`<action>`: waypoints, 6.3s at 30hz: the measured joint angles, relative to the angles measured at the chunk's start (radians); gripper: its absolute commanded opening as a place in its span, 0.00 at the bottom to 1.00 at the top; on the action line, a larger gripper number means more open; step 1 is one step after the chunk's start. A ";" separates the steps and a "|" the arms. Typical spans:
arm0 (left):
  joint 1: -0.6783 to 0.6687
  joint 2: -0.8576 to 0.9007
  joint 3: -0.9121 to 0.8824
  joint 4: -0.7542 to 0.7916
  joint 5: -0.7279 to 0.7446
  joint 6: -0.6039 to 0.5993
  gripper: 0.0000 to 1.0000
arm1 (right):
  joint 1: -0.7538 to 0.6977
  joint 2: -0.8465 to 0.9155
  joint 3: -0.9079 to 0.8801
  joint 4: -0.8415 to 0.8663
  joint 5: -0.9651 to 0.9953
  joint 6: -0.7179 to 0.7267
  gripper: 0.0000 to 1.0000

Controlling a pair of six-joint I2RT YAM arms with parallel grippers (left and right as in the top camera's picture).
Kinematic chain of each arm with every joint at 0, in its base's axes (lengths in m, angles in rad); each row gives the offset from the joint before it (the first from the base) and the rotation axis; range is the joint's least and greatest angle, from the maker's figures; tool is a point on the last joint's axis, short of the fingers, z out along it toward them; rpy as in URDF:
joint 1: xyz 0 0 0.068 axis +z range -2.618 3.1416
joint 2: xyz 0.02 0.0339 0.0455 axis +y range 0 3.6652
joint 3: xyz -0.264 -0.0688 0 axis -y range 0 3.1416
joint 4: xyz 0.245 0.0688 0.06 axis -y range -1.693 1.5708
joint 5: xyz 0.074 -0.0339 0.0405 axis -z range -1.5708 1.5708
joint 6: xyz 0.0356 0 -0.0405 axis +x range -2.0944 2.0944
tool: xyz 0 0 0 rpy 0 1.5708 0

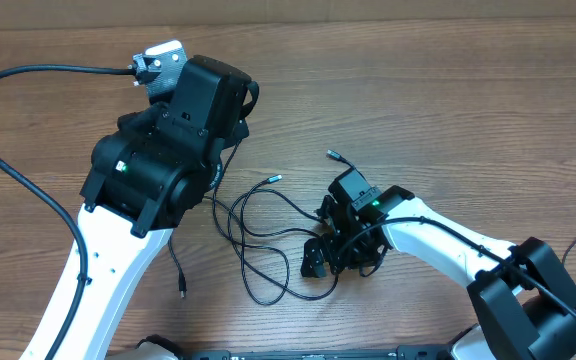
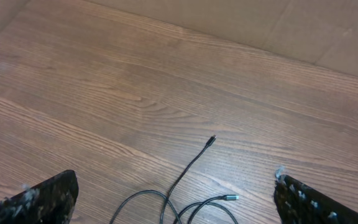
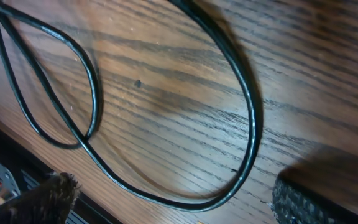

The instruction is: Untangle cables

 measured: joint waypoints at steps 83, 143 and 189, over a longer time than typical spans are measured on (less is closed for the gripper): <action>0.000 0.001 0.000 -0.003 0.000 0.003 1.00 | -0.470 -0.097 1.475 -0.535 0.237 0.068 0.04; -0.023 0.338 0.003 0.272 1.516 1.238 1.00 | -0.486 -0.097 1.510 -0.369 -0.024 0.313 0.04; -0.124 -0.009 0.002 0.531 1.177 0.737 0.04 | -0.486 -0.090 1.516 -0.785 0.414 0.208 1.00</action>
